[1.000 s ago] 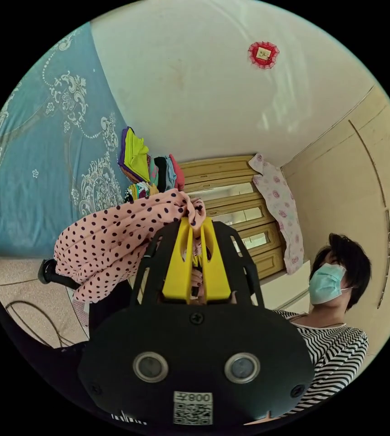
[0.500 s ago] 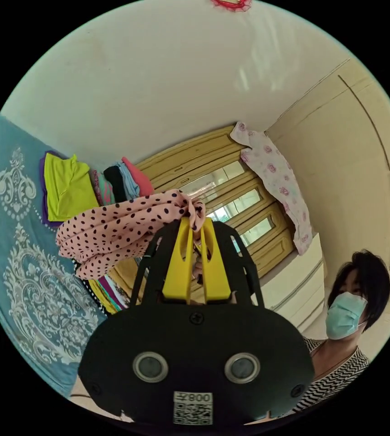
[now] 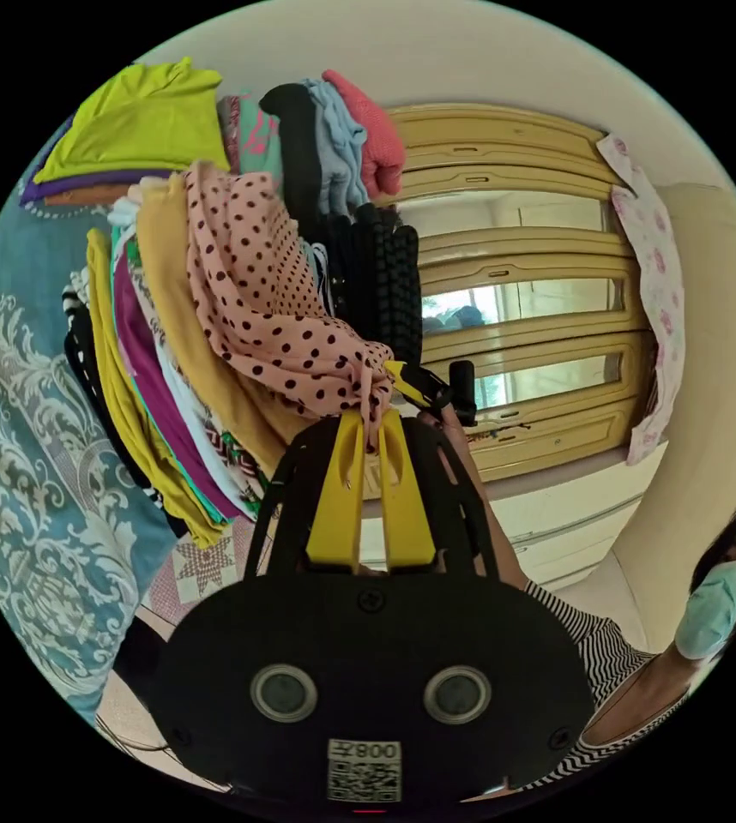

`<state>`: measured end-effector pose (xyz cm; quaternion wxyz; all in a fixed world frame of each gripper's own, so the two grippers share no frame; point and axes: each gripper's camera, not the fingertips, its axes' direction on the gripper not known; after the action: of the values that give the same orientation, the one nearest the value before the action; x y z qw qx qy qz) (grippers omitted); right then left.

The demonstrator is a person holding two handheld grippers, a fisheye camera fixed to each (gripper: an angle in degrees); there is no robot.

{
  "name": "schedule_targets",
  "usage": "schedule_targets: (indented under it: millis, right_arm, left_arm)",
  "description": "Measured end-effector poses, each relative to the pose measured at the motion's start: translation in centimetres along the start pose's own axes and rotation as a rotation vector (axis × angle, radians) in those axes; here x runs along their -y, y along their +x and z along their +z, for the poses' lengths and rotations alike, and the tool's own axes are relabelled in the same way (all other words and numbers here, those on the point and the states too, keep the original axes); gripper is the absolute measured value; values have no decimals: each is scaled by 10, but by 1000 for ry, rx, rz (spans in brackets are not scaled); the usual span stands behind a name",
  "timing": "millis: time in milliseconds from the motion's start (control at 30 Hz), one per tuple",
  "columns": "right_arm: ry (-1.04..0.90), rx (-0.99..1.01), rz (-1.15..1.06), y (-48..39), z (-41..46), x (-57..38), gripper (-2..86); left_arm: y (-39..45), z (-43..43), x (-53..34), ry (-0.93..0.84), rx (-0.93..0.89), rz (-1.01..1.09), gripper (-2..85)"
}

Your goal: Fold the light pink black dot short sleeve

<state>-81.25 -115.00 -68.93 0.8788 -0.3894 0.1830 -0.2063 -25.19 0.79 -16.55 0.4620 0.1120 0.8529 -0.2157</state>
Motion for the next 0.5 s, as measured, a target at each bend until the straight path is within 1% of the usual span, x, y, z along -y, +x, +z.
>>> schedule_targets:
  millis: [67,267,500]
  right_arm:
    - [-26,-15,30,32,1,-8,19]
    - [-63,-98,19,64,-7,-5,19]
    - [-99,-138,61,100,9,-10,20]
  left_arm:
    - [-4,29,8,-29,5,-18,31]
    - [7,79,41,-69,63,-10,32]
    - [17,102,59,-114,85,-7,29]
